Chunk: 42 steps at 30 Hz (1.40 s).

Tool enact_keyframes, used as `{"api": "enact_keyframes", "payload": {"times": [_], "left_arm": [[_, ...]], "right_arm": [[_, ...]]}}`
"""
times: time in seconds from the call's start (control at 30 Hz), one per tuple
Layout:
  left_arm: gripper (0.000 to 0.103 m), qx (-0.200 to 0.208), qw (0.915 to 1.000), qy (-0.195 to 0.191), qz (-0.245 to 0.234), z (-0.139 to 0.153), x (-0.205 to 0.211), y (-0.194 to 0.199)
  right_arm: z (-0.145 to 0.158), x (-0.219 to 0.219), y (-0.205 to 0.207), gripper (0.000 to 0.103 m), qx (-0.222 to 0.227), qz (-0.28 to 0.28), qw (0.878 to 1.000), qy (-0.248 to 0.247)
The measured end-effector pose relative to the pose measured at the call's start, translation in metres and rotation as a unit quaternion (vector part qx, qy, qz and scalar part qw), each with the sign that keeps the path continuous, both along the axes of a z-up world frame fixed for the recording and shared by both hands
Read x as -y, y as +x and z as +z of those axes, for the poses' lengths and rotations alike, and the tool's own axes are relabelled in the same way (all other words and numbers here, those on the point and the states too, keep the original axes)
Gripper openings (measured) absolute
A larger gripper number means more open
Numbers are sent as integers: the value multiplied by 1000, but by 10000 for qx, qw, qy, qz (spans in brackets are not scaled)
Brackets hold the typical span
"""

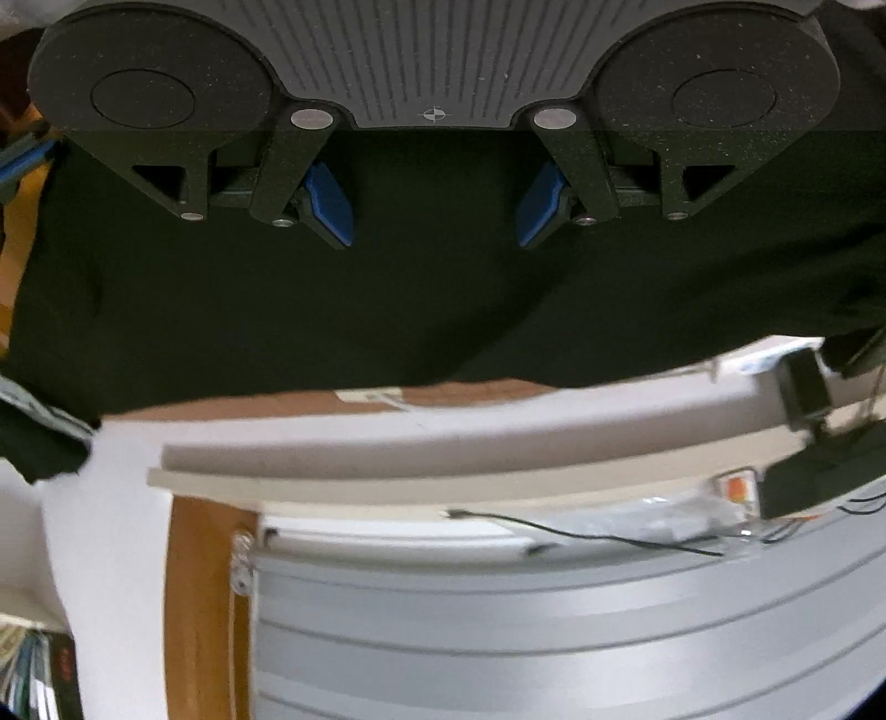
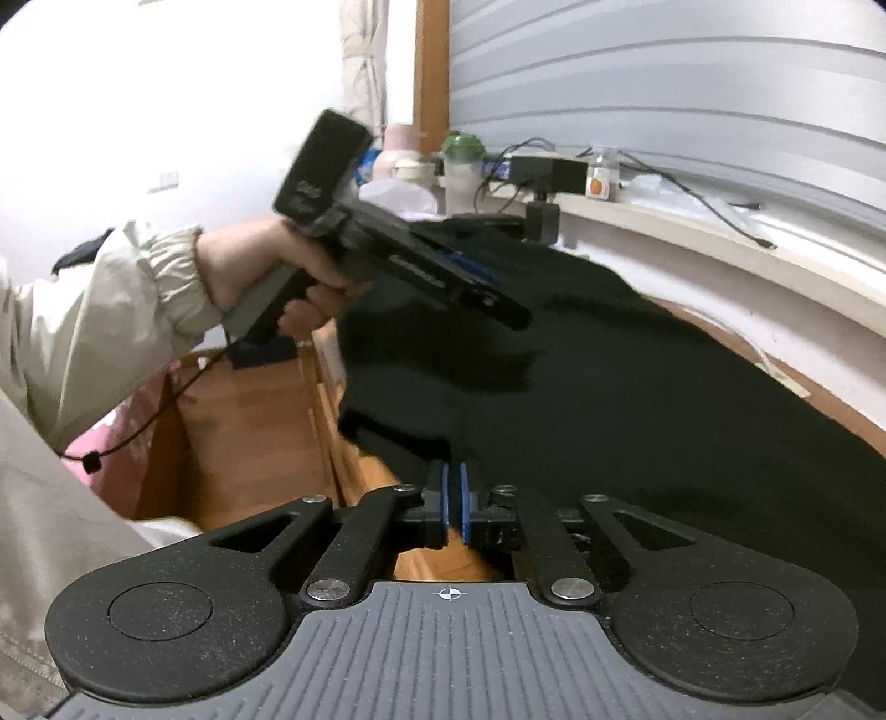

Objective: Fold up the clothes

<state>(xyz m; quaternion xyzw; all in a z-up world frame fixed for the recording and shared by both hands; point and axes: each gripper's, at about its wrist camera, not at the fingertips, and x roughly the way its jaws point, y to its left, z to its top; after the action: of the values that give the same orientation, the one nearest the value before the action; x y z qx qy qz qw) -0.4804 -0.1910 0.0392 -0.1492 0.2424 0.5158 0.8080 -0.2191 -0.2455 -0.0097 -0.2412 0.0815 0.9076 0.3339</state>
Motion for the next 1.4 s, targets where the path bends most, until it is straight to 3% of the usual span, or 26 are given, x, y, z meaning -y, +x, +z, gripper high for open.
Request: {"api": "enact_keyframes", "payload": {"times": [0.07,0.33,0.47,0.67,0.73,0.87,1.13,1.2,1.33,1.4], "left_arm": [[69,-34,10000,-71,-44,-4,-2,6],[69,-93,9994,-327,-23,-19,-1,-3],[69,-86,9993,-347,-60,-19,1,-7],[69,-85,9994,-336,-74,-20,1,-8],[69,-76,9994,-335,-75,-20,1,-8],[69,-53,9994,-326,-67,-21,1,-8],[70,-56,9995,-314,-67,-22,1,-7],[71,-58,9995,-311,-74,-22,1,-7],[71,-57,9995,-305,-87,-23,2,-8],[71,-51,9995,-309,-90,-23,2,-8]], "right_arm": [[-3,-4,-5,14,22,23,10000,-23],[-12,-18,-23,14,210,7,9998,40],[-12,-15,-23,4,205,58,9998,2],[-7,-13,-16,2,-36,167,9998,-138],[-8,-14,-19,6,100,136,9999,-21],[-11,-18,-31,25,177,160,9997,44],[-15,-32,-48,30,96,86,9999,-27],[-15,-34,-47,29,61,79,9999,-93],[-12,-32,-41,6,-113,125,9996,-238],[-7,-25,-36,4,-239,170,9994,-197]]}}
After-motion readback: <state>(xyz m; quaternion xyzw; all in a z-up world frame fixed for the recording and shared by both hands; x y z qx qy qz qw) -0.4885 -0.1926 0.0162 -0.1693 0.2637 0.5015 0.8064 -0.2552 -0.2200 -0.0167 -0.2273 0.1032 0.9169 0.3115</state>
